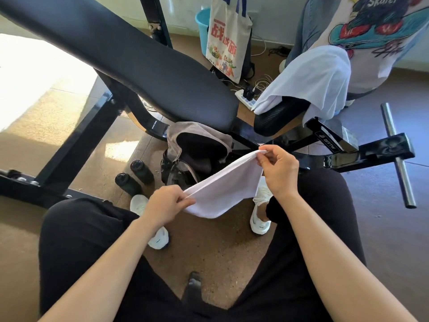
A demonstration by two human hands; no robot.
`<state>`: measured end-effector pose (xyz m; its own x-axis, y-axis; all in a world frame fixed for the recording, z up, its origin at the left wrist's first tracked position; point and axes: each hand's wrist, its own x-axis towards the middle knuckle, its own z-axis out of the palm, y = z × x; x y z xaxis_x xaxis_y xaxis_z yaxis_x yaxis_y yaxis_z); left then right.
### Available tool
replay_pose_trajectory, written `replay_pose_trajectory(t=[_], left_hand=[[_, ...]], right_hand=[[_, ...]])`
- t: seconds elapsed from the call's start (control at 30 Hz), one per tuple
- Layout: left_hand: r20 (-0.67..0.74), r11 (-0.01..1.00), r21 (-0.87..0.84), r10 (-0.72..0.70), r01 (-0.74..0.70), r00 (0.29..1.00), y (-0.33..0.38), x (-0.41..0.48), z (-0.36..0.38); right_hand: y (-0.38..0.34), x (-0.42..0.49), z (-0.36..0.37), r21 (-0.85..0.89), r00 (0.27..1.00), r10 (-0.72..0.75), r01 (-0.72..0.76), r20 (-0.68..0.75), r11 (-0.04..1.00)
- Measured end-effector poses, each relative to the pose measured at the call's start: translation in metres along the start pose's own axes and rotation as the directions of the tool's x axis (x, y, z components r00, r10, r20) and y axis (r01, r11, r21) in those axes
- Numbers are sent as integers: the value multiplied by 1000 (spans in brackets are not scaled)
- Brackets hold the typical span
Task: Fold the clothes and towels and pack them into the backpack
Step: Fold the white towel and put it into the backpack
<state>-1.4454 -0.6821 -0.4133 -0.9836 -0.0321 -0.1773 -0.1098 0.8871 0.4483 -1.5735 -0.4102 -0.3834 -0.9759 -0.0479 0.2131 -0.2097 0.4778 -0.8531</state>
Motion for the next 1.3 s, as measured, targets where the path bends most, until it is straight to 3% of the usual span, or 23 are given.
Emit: replay_pose_trajectory(t=[0.13,0.3,0.4,0.5,0.63,0.67,0.73,0.8,0.83,0.93,1.1,1.2,1.3], left_hand=[[-163,986,-92,123,-139,979,-10,-9,-23],[-312,957,-229,99,-176,945,-26,-18,-45],[-541,982,-143,25,-122,840,-32,-19,-53],[-694,998,-33,21,-61,719,-37,-14,-56],[-762,996,-3,54,-88,645,-40,-16,-53],[-715,997,13,60,-73,697,-40,-16,-53],[-411,992,79,-57,97,910,-45,-13,-48],[-136,953,196,-205,229,969,-48,-14,-41],[-117,953,186,-220,239,969,-48,-15,-40],[-284,969,113,-178,217,942,-41,-12,-43],[-303,961,167,-164,221,939,-31,-12,-41],[-342,976,79,-163,201,926,-36,-13,-39],[-389,996,-34,-88,81,917,-40,-14,-39]], right_hand=[[4,3,0,-37,1000,16,-16,-3,999],[2,4,2,-131,997,46,-36,67,991],[0,4,5,-234,983,-28,71,183,970],[-1,4,4,-164,945,-139,193,295,967],[-5,-1,4,-69,956,-264,275,130,959],[-2,-1,4,-78,957,-245,259,152,963],[6,2,4,-218,901,-90,198,424,956],[12,1,4,-345,805,87,150,587,927],[14,1,5,-328,824,97,113,559,938],[11,4,4,-246,919,96,1,383,969],[2,-1,0,-51,894,214,-211,393,976],[0,0,-1,6,909,226,-243,350,970],[5,2,-3,48,918,227,-256,325,965]])
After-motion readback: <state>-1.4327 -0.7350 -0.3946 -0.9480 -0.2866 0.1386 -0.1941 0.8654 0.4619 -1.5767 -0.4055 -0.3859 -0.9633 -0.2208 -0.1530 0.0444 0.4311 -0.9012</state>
